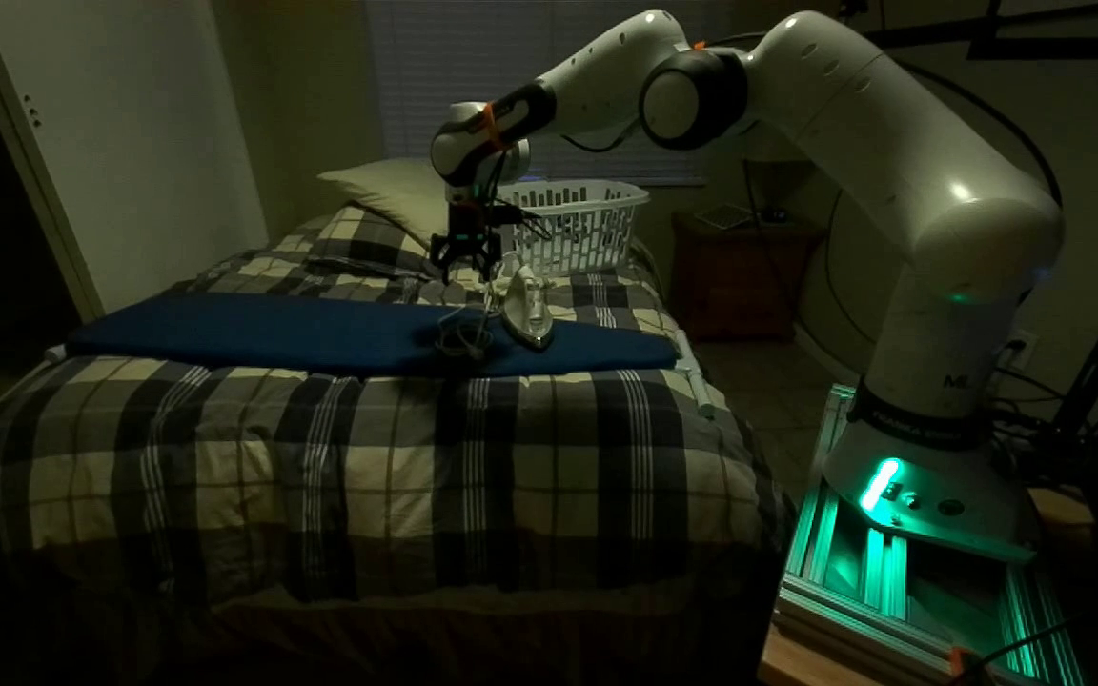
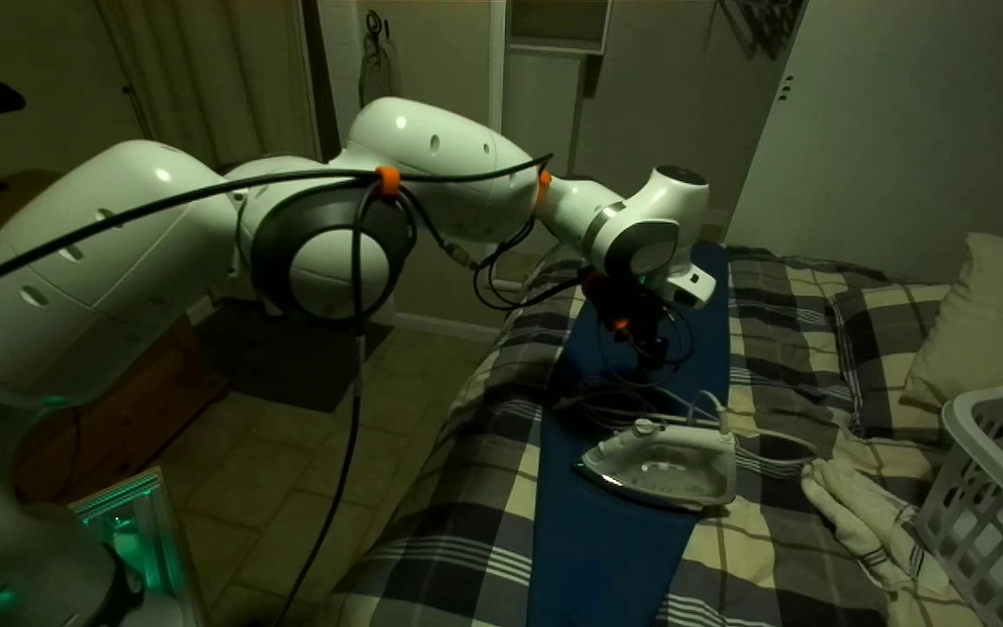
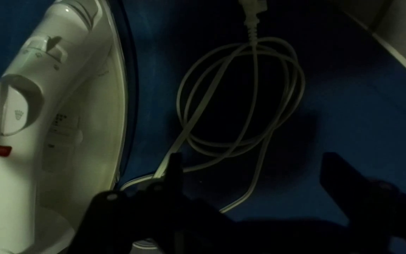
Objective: Move the power cord to the right side of the iron
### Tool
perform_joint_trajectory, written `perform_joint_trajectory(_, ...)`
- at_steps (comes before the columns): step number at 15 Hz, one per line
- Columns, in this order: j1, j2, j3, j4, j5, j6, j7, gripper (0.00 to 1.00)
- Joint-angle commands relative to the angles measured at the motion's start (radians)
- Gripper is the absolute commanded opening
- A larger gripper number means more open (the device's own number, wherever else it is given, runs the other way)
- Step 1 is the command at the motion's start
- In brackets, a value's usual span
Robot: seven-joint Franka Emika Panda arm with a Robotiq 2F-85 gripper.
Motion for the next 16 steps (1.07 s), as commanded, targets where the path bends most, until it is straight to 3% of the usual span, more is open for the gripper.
perform_joint_trajectory(1, -0.003, 0.001, 0.004, 0.004, -0.003, -0.003, 0.001, 1.0)
perform_joint_trajectory(5, -0.003, 0.001, 0.003, 0.004, -0.003, -0.004, 0.001, 1.0)
perform_joint_trajectory(11, 0.075, 0.064, -0.066, 0.019, -0.038, 0.001, 0.256, 1.0)
perform_joint_trajectory(16, 0.112, 0.135, -0.089, 0.042, -0.083, 0.057, 0.308, 1.0)
